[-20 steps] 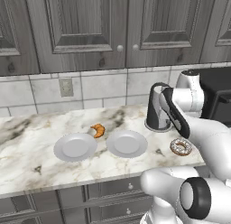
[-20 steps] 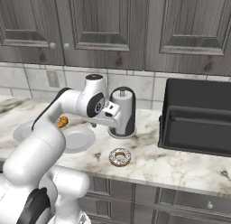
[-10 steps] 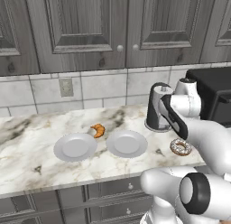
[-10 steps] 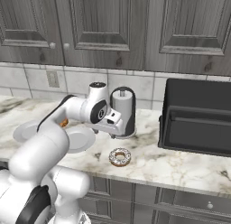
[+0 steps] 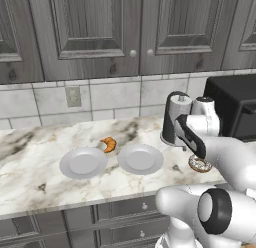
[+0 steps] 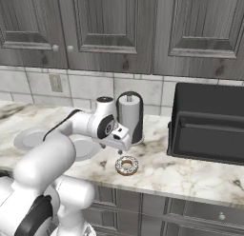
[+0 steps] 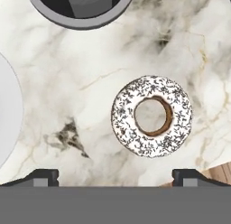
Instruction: Place the pastries on the plates.
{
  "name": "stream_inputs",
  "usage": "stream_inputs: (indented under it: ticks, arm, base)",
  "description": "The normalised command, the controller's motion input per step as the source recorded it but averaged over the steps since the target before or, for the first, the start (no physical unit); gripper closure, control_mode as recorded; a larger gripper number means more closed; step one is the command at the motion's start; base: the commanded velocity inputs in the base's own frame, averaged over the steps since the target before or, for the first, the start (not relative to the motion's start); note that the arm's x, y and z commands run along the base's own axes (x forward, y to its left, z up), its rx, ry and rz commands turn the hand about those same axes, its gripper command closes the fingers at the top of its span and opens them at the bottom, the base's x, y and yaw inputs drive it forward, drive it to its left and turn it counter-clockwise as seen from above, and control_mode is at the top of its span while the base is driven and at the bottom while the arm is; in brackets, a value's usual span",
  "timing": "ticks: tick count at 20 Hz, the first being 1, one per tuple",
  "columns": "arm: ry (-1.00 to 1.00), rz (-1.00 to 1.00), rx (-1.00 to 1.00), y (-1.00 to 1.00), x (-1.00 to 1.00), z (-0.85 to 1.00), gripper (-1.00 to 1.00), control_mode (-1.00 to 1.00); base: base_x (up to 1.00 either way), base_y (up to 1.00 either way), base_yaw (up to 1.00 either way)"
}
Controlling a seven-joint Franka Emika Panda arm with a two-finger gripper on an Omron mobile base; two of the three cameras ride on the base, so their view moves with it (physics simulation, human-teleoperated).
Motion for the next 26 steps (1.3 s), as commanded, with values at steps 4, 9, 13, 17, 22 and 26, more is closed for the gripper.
stream_inputs:
  ticks: [4,9,13,17,22,26]
  arm:
    - [0.04,-0.06,0.00,-0.15,0.06,-0.29,-1.00,-1.00]
    - [0.04,-0.07,0.00,-0.12,0.06,-0.30,-1.00,-1.00]
    - [0.02,-0.07,0.00,-0.01,0.18,-0.34,-1.00,-1.00]
    - [0.02,-0.06,0.00,0.00,0.14,-0.29,-1.00,-1.00]
    - [0.02,-0.05,0.00,-0.02,0.09,-0.25,-1.00,-1.00]
    - [0.02,-0.04,0.00,-0.04,0.06,-0.24,-1.00,-1.00]
  base:
    - [0.00,0.00,0.00]
    - [0.00,0.00,0.00]
    - [0.00,0.00,0.00]
    - [0.00,0.00,0.00]
    - [0.00,0.00,0.00]
    - [0.00,0.00,0.00]
